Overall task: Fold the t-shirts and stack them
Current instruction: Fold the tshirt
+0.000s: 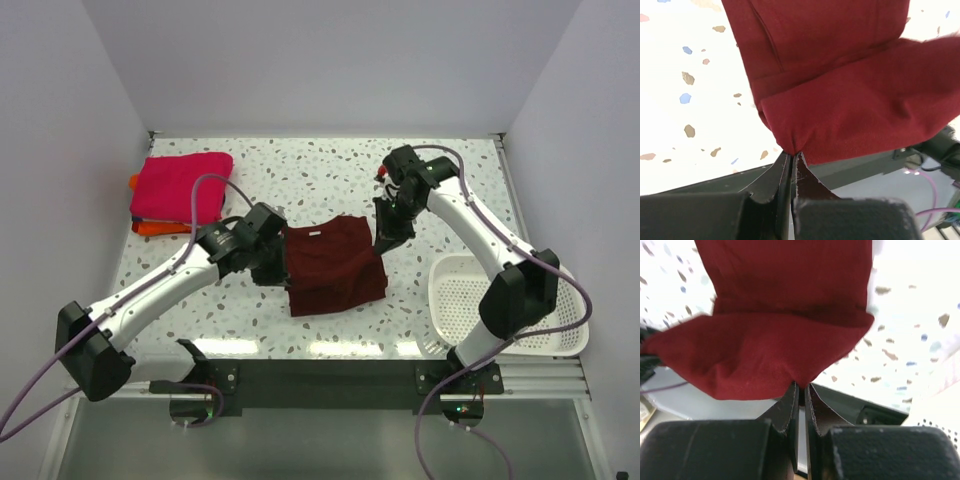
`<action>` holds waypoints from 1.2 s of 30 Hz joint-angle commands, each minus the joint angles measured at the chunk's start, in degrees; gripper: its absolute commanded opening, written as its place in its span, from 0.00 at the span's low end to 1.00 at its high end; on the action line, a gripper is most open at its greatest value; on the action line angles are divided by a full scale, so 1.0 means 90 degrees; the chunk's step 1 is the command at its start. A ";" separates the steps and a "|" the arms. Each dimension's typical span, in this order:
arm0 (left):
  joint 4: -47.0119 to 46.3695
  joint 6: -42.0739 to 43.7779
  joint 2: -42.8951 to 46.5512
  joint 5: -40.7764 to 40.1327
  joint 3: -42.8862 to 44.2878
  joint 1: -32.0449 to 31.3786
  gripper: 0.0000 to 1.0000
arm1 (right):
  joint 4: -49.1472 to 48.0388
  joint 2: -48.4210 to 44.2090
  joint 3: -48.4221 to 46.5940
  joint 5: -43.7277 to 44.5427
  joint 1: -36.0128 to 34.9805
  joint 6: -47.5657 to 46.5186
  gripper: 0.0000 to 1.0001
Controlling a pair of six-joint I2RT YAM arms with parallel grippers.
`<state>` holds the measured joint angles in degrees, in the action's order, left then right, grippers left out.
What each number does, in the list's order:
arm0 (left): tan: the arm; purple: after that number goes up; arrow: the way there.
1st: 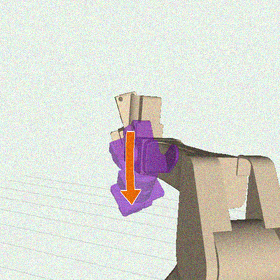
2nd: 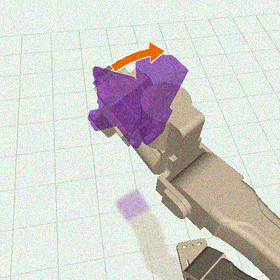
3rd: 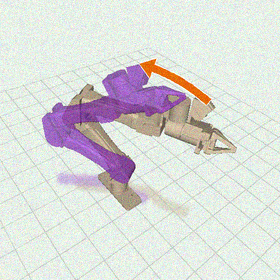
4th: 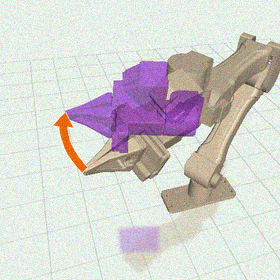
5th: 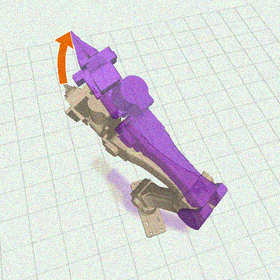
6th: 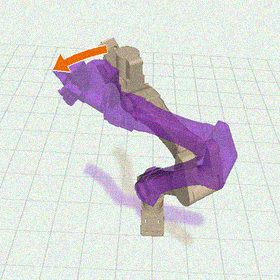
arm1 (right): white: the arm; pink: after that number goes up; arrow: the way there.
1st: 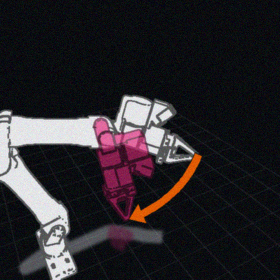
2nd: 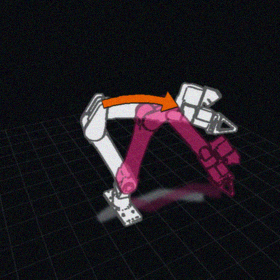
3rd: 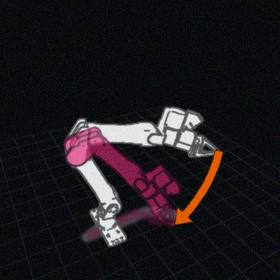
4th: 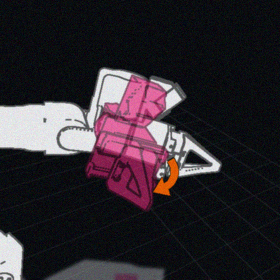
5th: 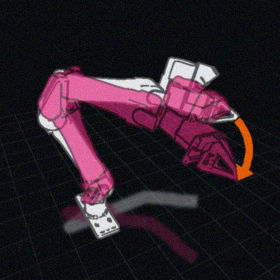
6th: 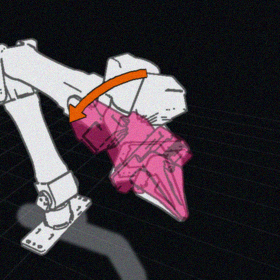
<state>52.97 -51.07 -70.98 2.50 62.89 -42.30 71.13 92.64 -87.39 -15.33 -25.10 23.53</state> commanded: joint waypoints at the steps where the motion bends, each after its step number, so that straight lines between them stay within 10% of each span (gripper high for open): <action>1: -0.0367 0.0625 -0.0257 0.0249 0.0151 0.0217 0.00 | -0.0354 0.0262 -0.0630 0.0190 0.0006 0.0022 0.00; 21: -0.1861 0.1709 -0.2610 0.0386 0.1184 0.2219 0.00 | -0.0706 0.3279 -0.3540 0.0619 0.0455 -0.0046 0.00; 23: -0.1989 0.1758 -0.3001 0.0357 0.1633 0.2395 0.17 | -0.0901 0.3553 -0.3813 0.0707 0.0543 -0.0007 0.00; 24: -0.2018 0.1855 -0.3099 0.0289 0.1790 0.2415 0.50 | -0.0921 0.3844 -0.3960 0.0717 0.0582 -0.0007 0.11; 27: -0.1843 0.1963 -0.3256 0.0015 0.2463 0.2464 0.96 | -0.0756 0.4072 -0.4488 0.0844 0.0641 -0.0114 0.52; 36: -0.2837 0.1593 -0.2085 0.0473 0.0526 0.2493 1.00 | -0.1985 0.2461 -0.2488 0.0708 0.0602 -0.0417 0.66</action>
<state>31.94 -35.51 -94.06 4.69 74.13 -20.16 57.36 121.95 -113.47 -8.12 -19.18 21.58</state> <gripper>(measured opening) 0.997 0.666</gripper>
